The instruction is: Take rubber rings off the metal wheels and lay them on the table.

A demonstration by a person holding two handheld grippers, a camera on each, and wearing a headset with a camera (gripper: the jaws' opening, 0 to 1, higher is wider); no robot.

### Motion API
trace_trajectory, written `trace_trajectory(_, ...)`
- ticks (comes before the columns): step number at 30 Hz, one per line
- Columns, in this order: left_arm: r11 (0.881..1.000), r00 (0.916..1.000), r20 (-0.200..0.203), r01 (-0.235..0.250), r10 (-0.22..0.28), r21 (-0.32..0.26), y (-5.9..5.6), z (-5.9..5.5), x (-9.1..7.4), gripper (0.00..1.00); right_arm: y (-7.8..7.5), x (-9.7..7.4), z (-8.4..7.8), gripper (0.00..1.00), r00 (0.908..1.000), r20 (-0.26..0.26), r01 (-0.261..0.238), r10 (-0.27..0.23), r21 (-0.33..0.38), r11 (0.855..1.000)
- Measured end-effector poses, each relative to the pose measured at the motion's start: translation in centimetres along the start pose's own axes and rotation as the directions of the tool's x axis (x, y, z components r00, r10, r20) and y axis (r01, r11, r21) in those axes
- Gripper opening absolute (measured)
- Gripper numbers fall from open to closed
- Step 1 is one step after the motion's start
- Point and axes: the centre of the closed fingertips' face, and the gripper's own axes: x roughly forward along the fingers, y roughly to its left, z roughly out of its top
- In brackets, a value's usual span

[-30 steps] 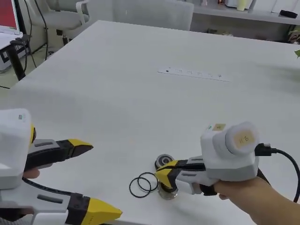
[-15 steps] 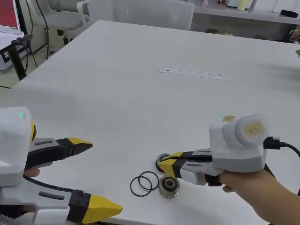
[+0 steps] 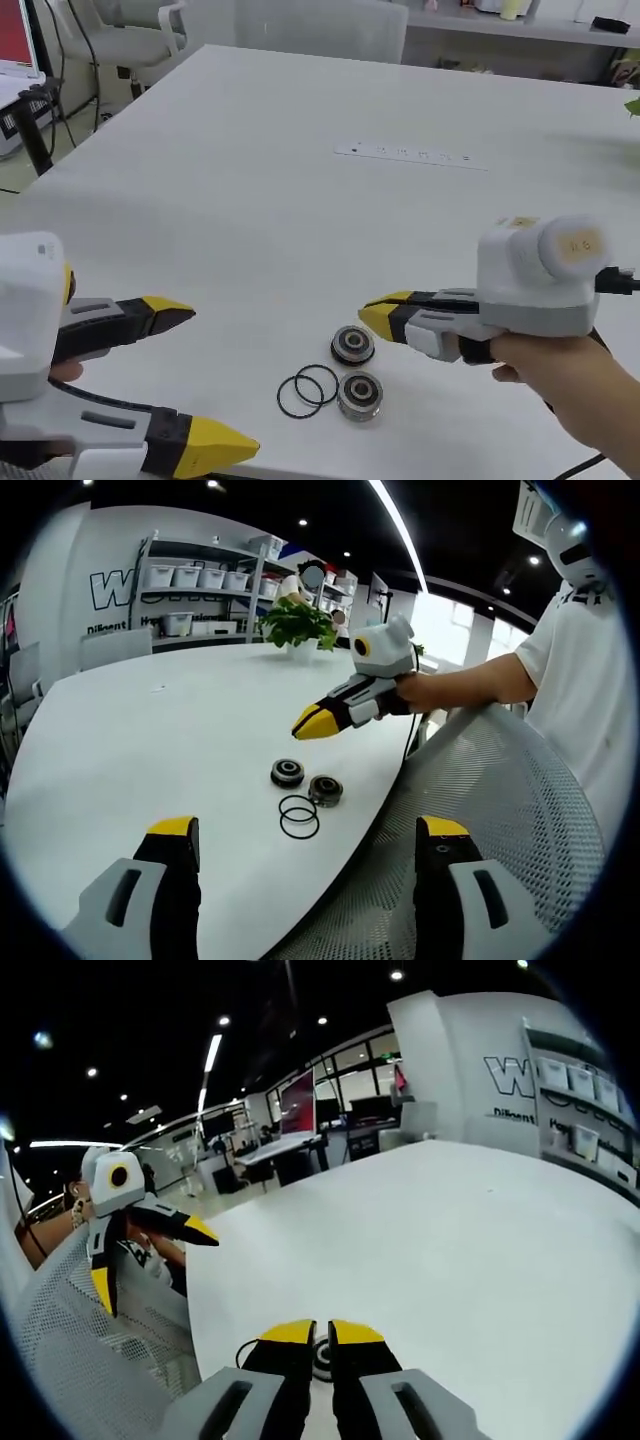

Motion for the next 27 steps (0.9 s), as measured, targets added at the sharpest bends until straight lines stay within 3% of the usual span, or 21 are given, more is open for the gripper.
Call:
trace_trajectory(12,1.000,0.9995,0.023,0.024,-0.024,0.001,-0.4,0.4,0.1,0.87,-1.8,-1.2,0.9,0.03,0.9985,0.042,0.035,-0.036,0.029,0.999)
trace_trajectory(16,0.999,0.9976,0.058,0.040,-0.039,-0.012,-0.6,1.0,0.0,0.87,-2.4,-1.5,0.8,0.05,0.9982,0.039,0.044,-0.045,0.030,0.999)
trace_trajectory(21,0.999,0.9972,0.063,0.039,-0.039,0.005,-0.7,1.2,0.0,0.87,-2.8,-1.7,0.8,0.07,0.9977,0.046,0.048,-0.050,0.040,0.998)
trace_trajectory(27,0.997,0.9974,0.052,0.047,-0.050,0.067,-1.1,1.7,-0.1,0.88,-2.8,-1.7,0.3,0.08,0.9983,0.025,0.052,-0.053,0.034,0.998)
